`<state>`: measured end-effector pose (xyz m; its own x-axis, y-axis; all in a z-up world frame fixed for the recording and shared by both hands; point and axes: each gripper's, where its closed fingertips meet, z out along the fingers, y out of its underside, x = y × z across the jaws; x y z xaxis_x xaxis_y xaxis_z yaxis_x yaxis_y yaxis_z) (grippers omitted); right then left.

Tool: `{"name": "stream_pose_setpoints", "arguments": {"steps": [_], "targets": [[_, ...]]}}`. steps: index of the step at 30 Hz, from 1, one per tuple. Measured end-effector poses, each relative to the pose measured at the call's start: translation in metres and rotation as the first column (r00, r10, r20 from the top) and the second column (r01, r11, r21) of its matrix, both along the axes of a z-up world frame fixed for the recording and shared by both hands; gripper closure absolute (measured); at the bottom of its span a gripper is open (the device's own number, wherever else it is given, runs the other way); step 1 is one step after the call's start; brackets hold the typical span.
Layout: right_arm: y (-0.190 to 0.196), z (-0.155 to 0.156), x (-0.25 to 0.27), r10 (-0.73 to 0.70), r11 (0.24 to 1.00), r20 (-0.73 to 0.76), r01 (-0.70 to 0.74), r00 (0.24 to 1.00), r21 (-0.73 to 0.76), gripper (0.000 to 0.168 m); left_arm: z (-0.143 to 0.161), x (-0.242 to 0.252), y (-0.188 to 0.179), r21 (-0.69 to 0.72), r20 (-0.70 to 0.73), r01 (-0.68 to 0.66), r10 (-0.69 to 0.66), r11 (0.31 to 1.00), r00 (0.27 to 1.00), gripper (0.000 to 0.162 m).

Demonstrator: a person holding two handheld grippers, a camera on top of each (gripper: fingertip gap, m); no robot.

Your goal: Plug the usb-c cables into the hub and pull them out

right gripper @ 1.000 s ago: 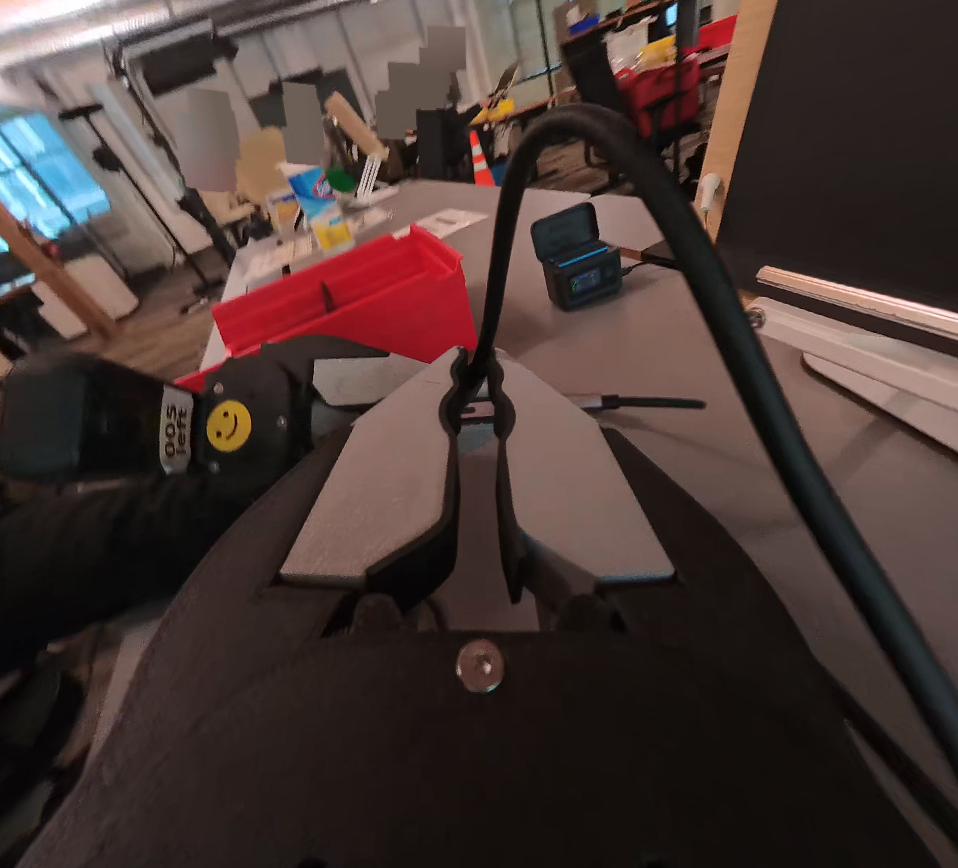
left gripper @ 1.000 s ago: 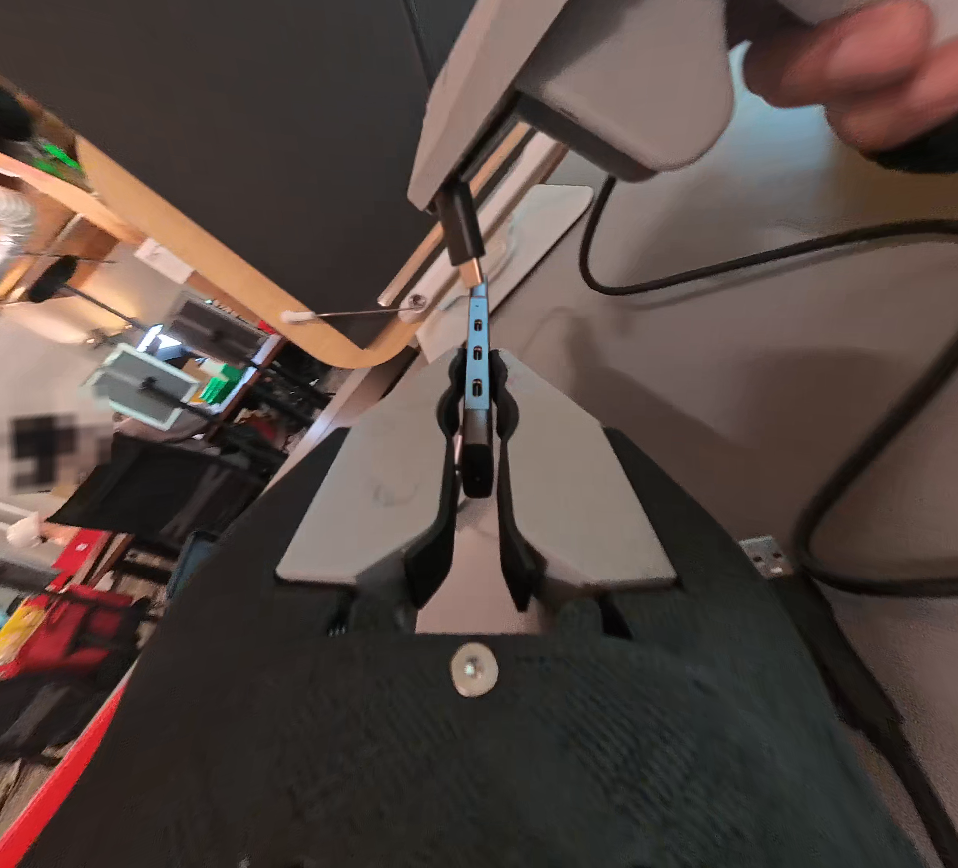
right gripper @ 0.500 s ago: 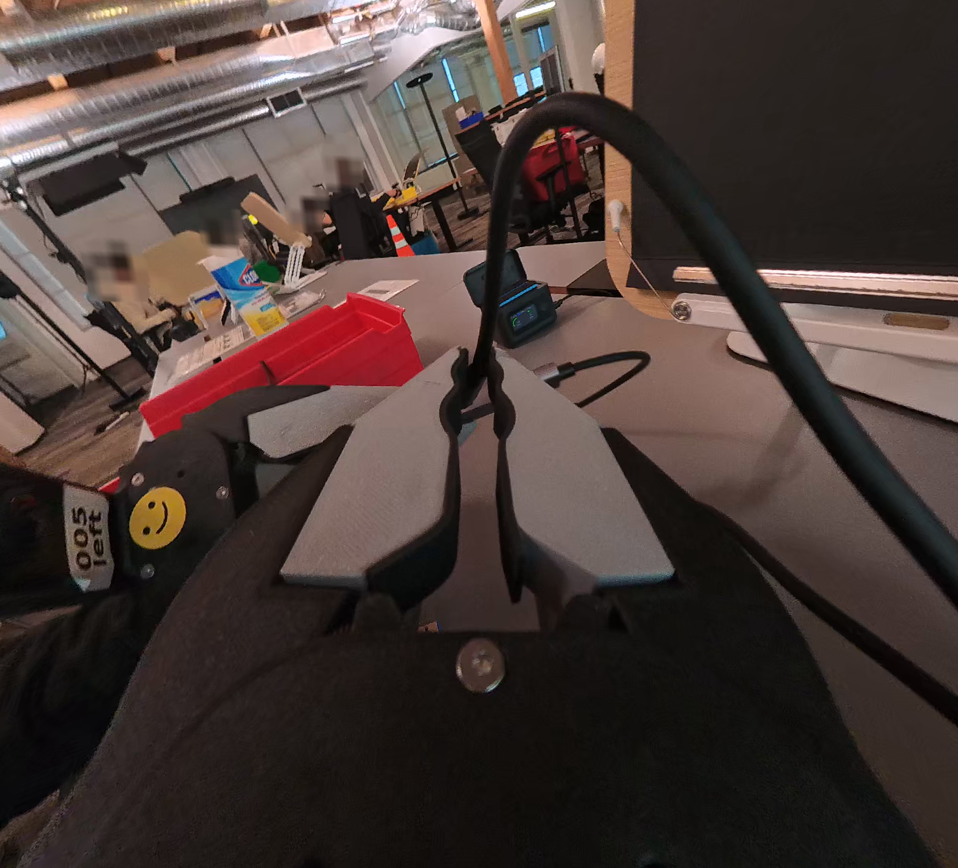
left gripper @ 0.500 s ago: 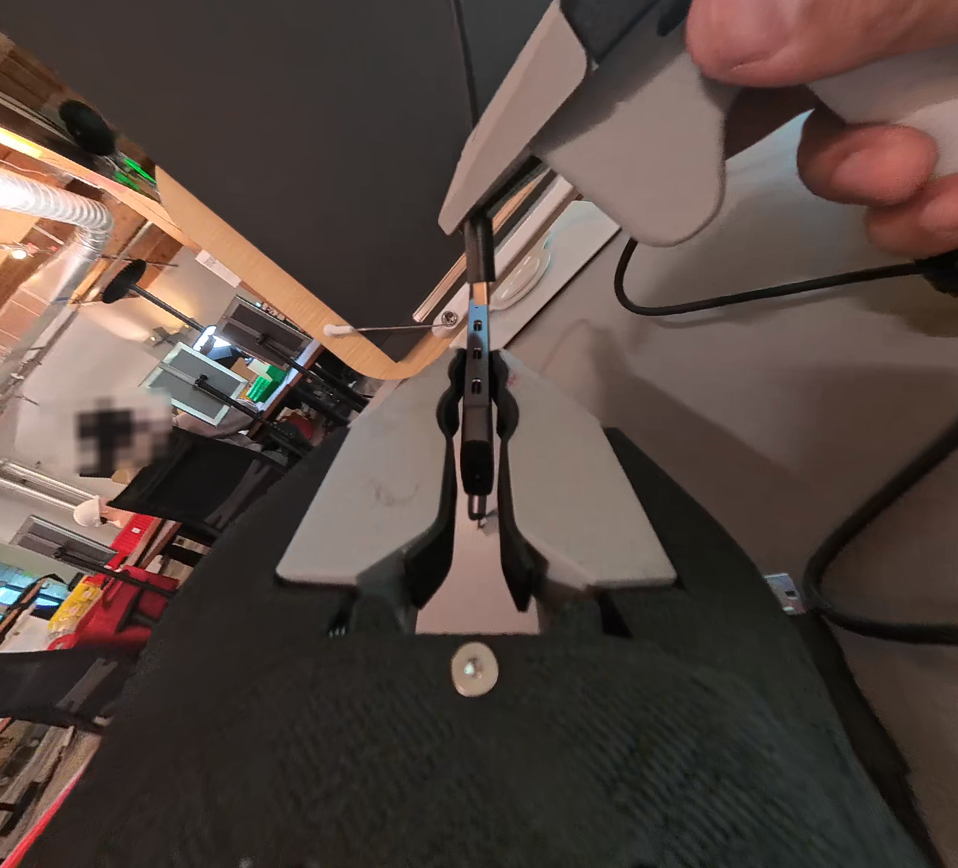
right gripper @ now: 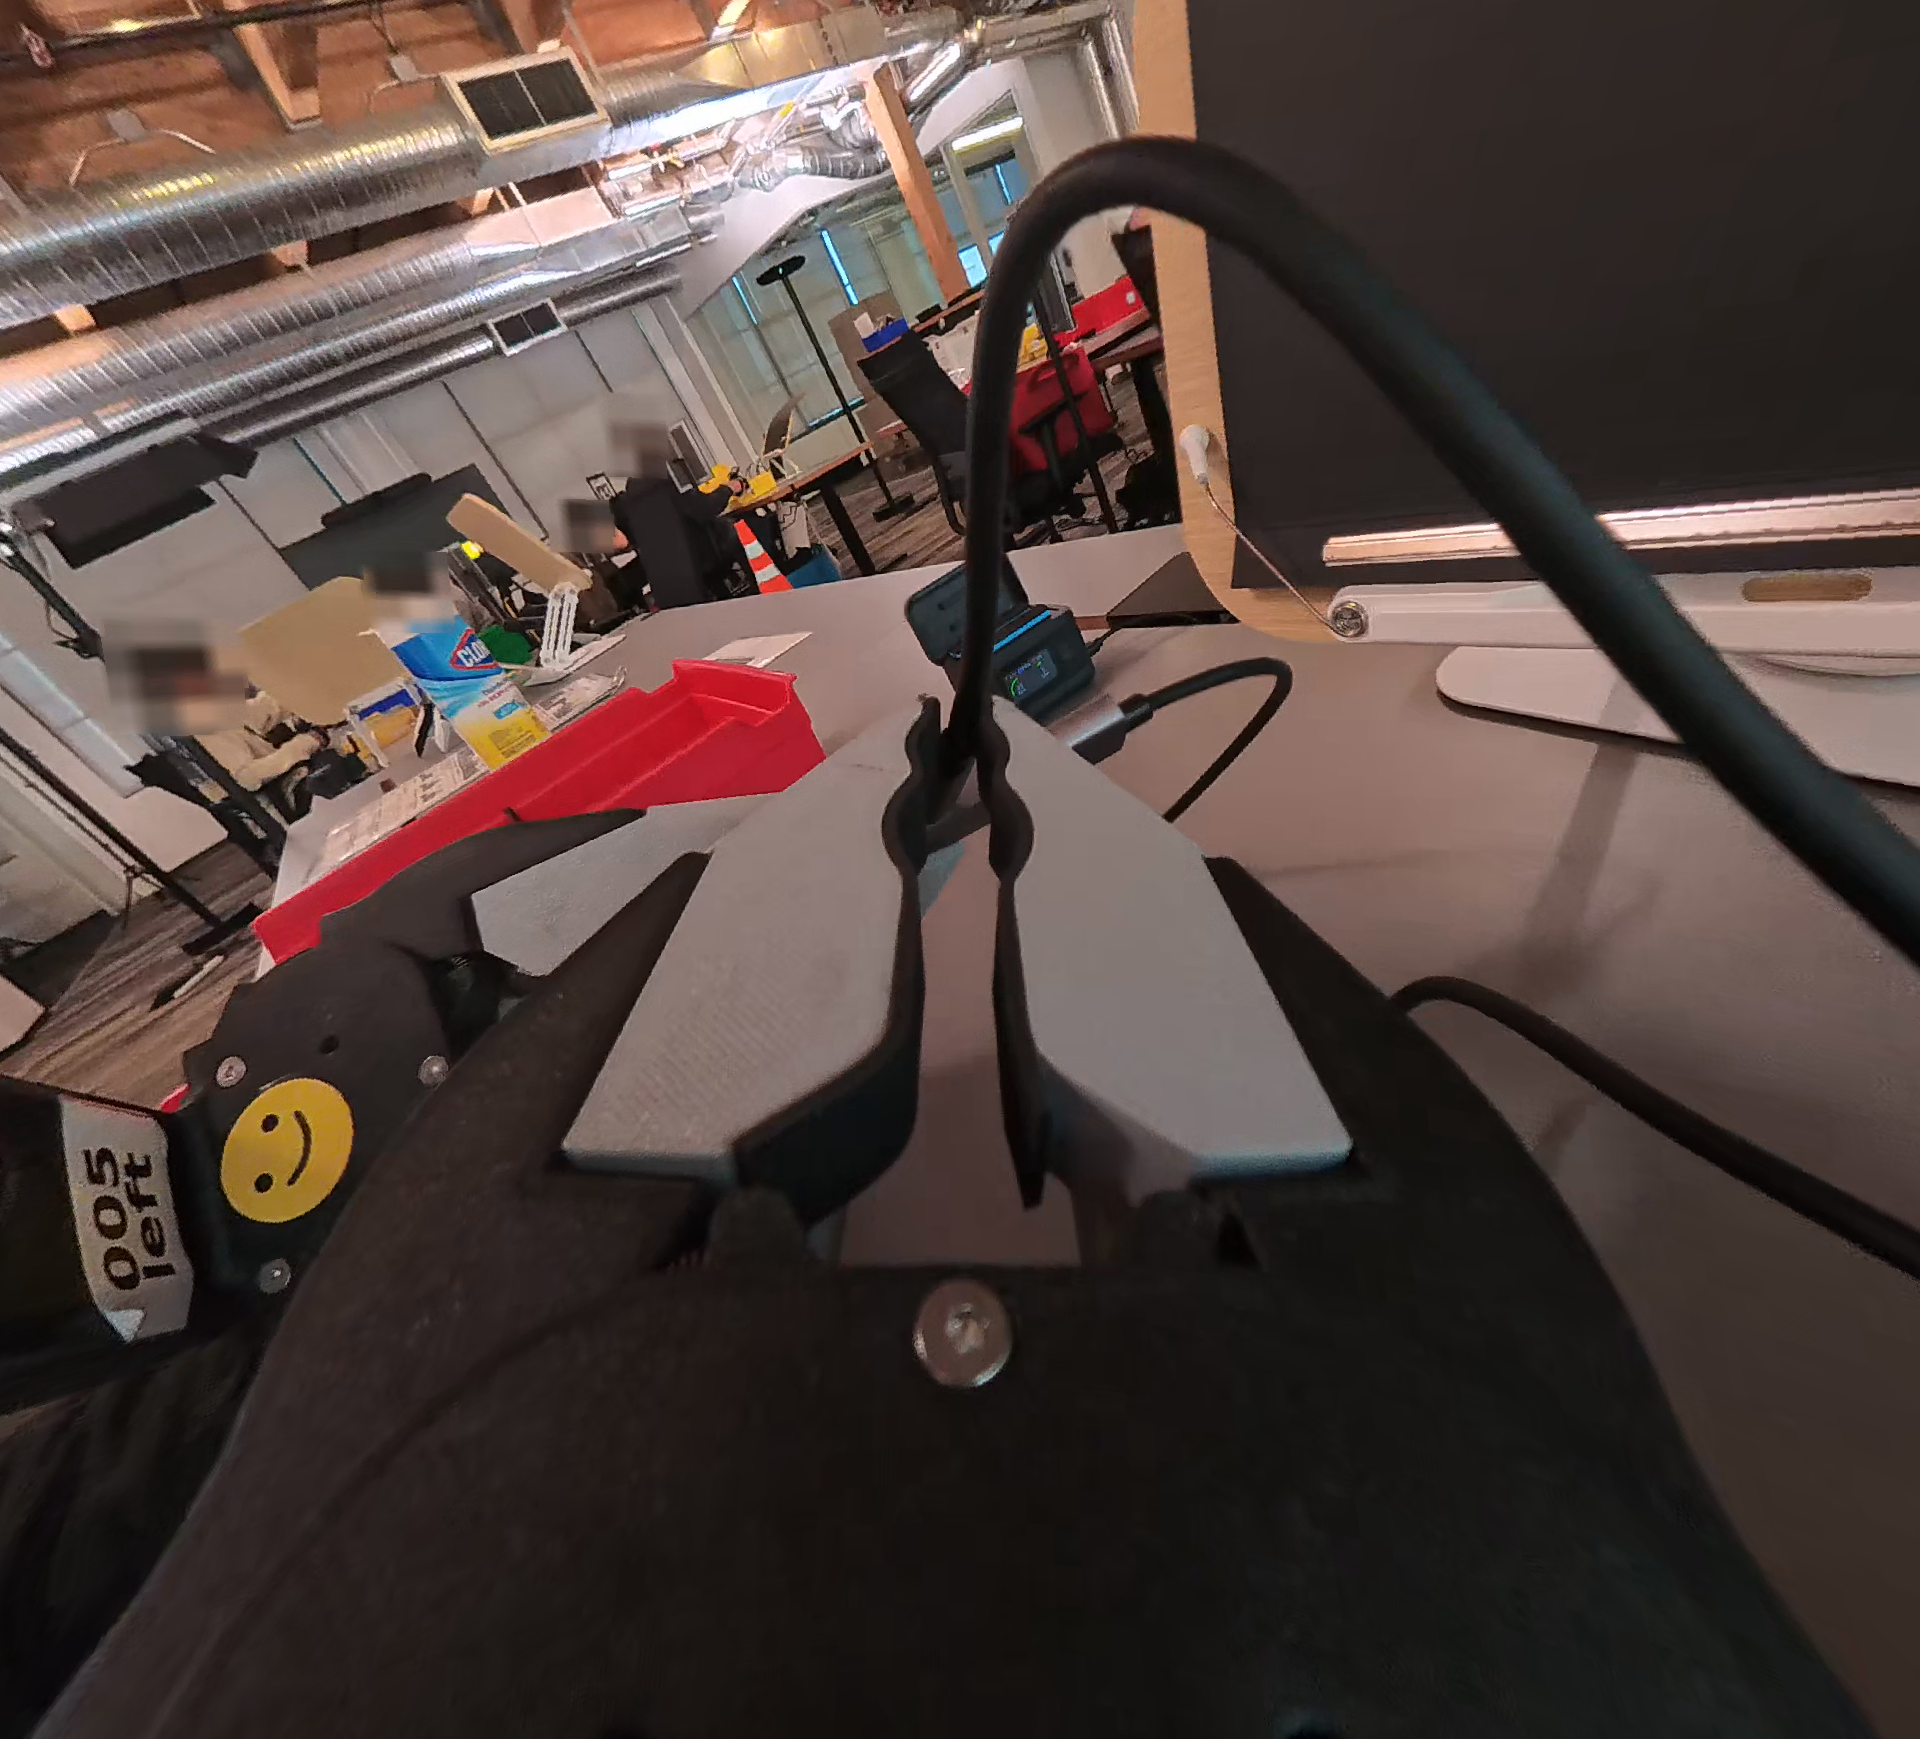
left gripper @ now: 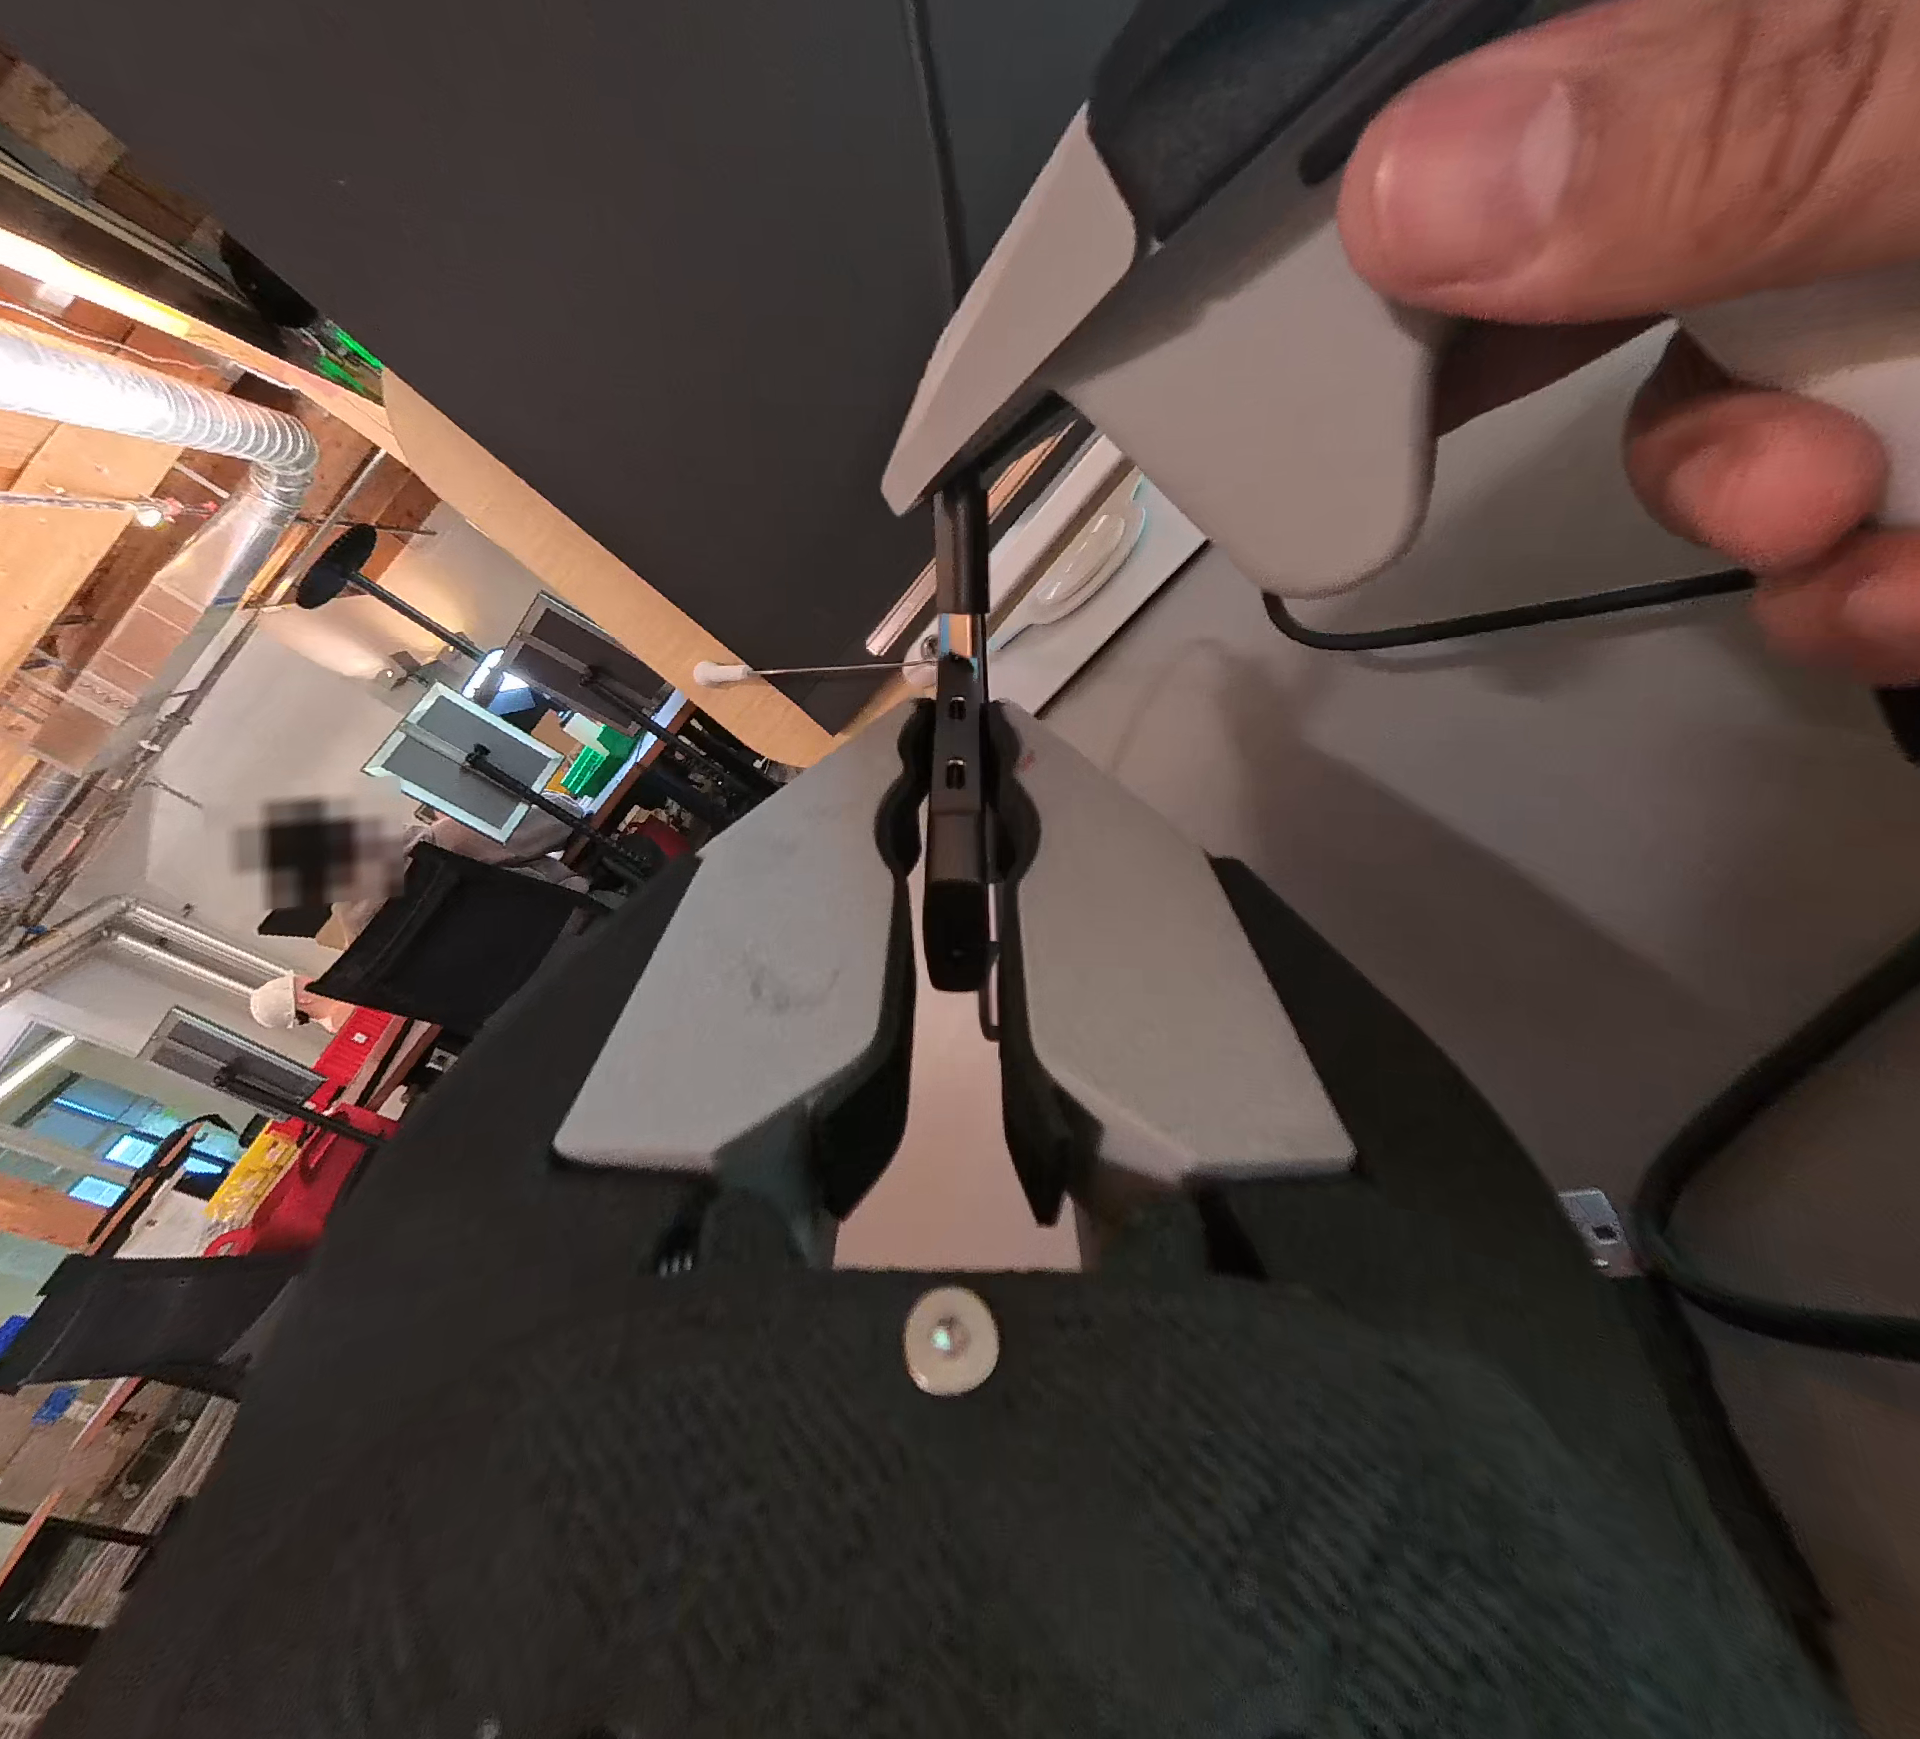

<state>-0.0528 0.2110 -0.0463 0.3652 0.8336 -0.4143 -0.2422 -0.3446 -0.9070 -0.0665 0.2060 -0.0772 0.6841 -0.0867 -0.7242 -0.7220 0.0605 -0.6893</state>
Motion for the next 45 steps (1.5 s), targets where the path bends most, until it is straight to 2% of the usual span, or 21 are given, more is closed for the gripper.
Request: {"name": "stream_pose_setpoints", "arguments": {"steps": [15,23,30,37,45], "targets": [[0.01,0.005,-0.006,-0.103,0.993,-0.065,0.1,0.993,-0.059,0.166,0.005,-0.005,0.003,0.039,-0.049,-0.084,0.086,0.996,0.995,0.155],[0.011,0.008,-0.005,-0.143,0.99,-0.04,0.143,0.989,0.006,0.166,0.005,0.002,0.0,0.024,-0.021,-0.062,0.062,0.998,0.998,0.155],[0.007,0.006,-0.009,-0.168,0.979,0.018,0.165,0.986,0.117,0.166,0.001,-0.004,0.002,-0.027,0.087,-0.046,0.049,0.999,0.995,0.155],[0.004,0.003,-0.012,-0.172,0.973,0.035,0.164,0.984,0.161,0.165,-0.001,-0.009,0.002,-0.049,0.126,-0.047,0.053,0.998,0.991,0.156],[0.004,-0.005,-0.015,-0.217,0.948,0.137,0.175,0.967,0.266,0.166,0.001,-0.015,0.001,-0.048,0.182,-0.043,0.051,0.998,0.982,0.155]]}}
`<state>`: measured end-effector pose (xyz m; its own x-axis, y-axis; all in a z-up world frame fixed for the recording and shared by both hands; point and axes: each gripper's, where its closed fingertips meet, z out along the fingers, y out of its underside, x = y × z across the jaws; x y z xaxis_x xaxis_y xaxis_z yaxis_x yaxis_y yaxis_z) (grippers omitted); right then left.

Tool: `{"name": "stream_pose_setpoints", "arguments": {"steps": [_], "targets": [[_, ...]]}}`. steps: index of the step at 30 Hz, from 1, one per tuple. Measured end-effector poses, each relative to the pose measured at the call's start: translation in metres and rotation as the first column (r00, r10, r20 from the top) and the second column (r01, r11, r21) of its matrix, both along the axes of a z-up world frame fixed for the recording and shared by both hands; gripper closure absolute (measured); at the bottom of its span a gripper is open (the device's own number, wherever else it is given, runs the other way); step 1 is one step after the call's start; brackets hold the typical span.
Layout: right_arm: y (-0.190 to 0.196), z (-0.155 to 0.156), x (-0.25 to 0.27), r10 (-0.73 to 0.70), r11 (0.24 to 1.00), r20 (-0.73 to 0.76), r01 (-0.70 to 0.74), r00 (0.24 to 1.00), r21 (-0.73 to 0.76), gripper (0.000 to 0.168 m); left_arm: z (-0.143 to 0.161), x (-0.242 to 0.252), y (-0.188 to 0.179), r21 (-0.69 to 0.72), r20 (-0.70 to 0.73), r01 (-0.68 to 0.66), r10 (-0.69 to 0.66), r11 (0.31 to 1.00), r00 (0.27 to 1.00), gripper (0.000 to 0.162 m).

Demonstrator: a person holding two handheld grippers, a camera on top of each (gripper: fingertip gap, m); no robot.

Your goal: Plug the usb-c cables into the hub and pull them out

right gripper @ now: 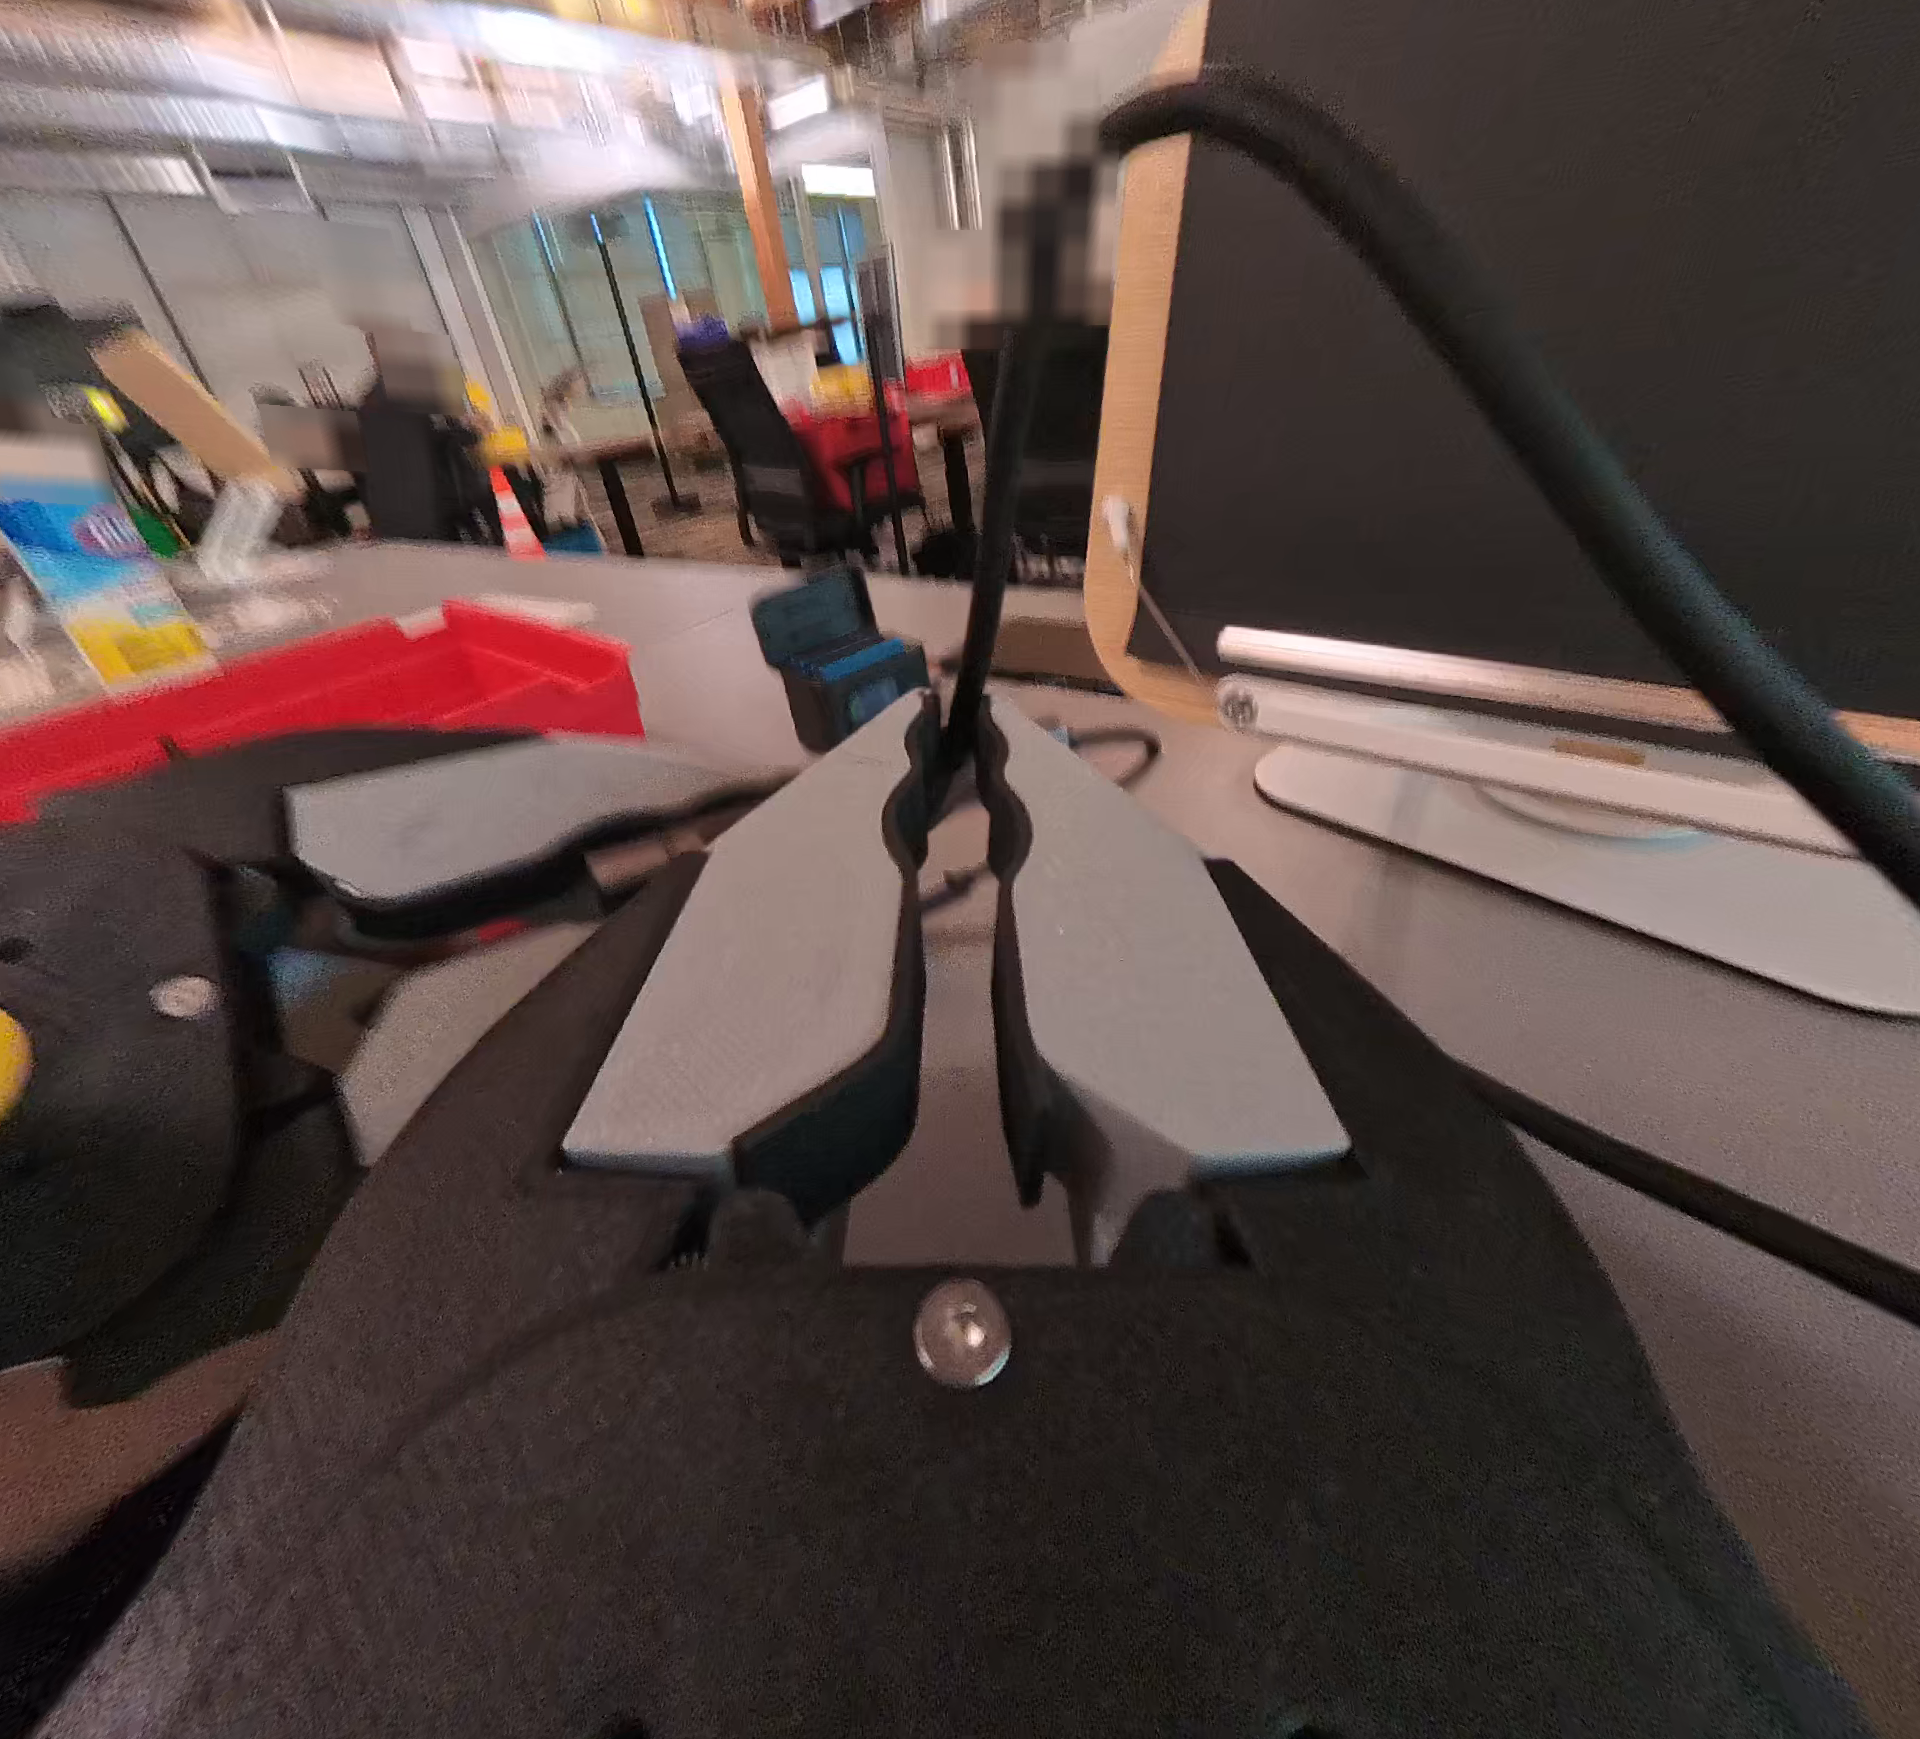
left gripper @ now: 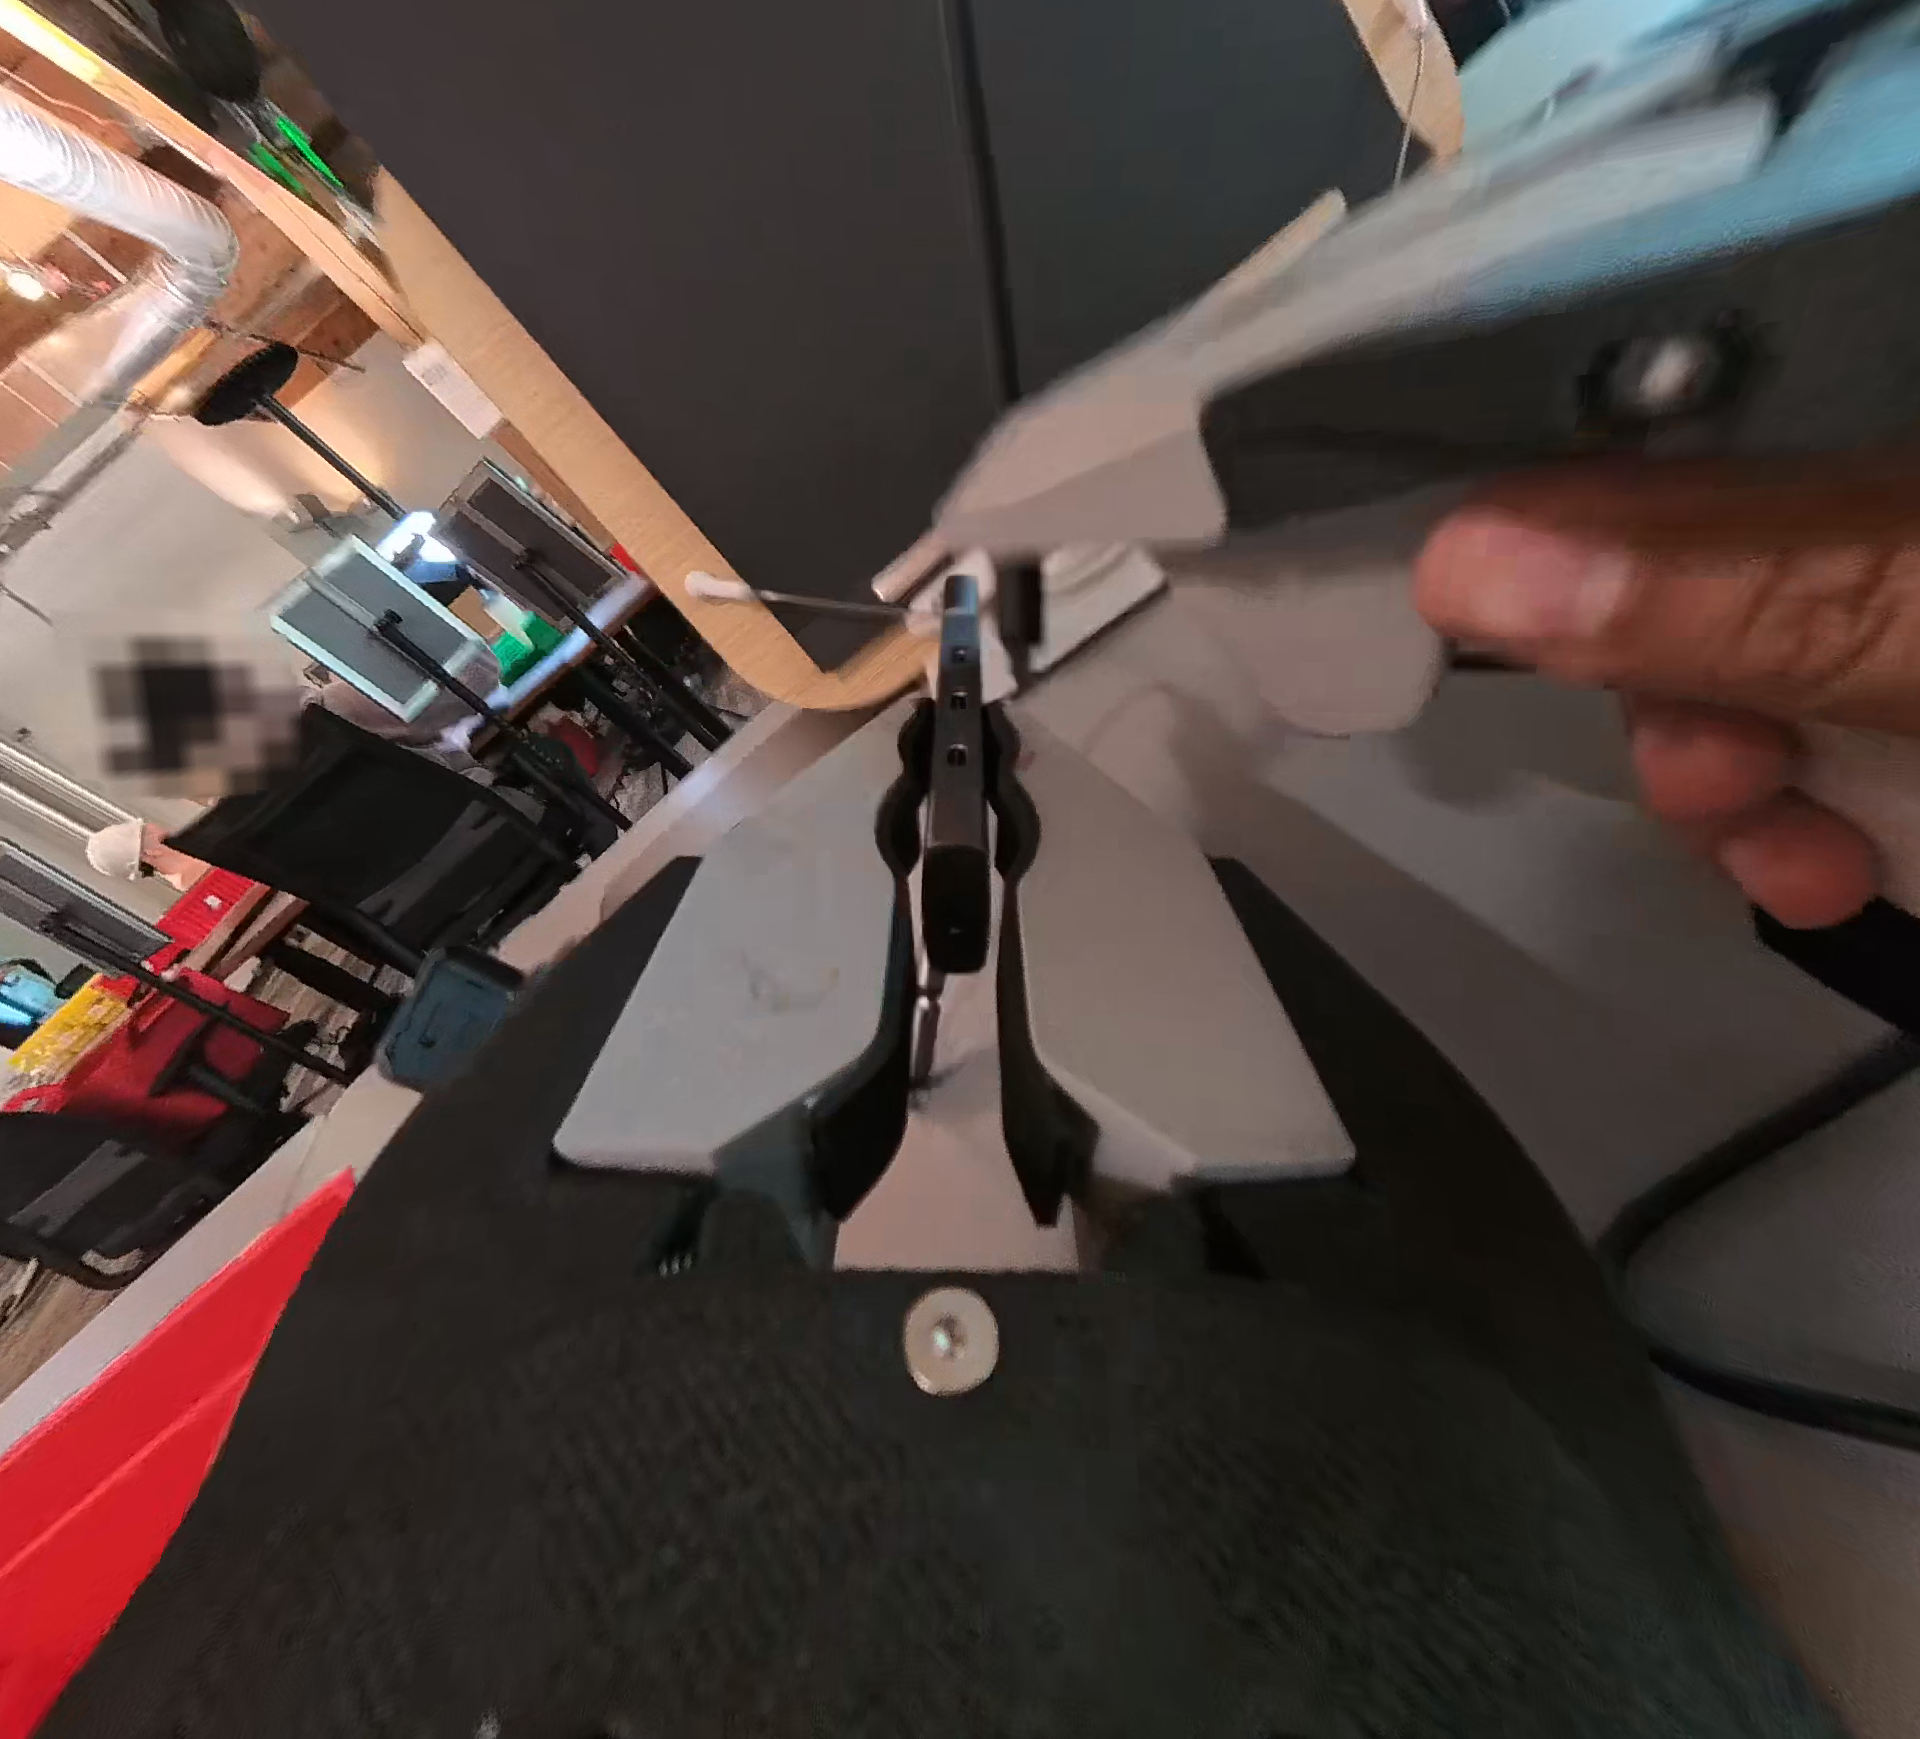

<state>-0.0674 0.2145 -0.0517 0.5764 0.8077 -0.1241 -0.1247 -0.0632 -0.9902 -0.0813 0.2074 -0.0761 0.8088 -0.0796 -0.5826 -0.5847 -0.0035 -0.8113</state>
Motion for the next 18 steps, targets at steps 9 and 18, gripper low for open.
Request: {"name": "stream_pose_setpoints", "arguments": {"steps": [9,18], "targets": [[0.005,0.011,0.007,0.107,0.993,-0.067,-0.109,0.992,-0.037,0.166,-0.008,-0.012,0.002,-0.043,-0.032,-0.002,0.0,0.999,0.999,0.155],[-0.008,-0.007,-0.003,0.471,0.882,0.091,-0.467,0.877,-0.066,0.166,-0.067,0.017,-0.012,-0.368,0.024,0.312,-0.326,0.876,0.945,0.155]]}}
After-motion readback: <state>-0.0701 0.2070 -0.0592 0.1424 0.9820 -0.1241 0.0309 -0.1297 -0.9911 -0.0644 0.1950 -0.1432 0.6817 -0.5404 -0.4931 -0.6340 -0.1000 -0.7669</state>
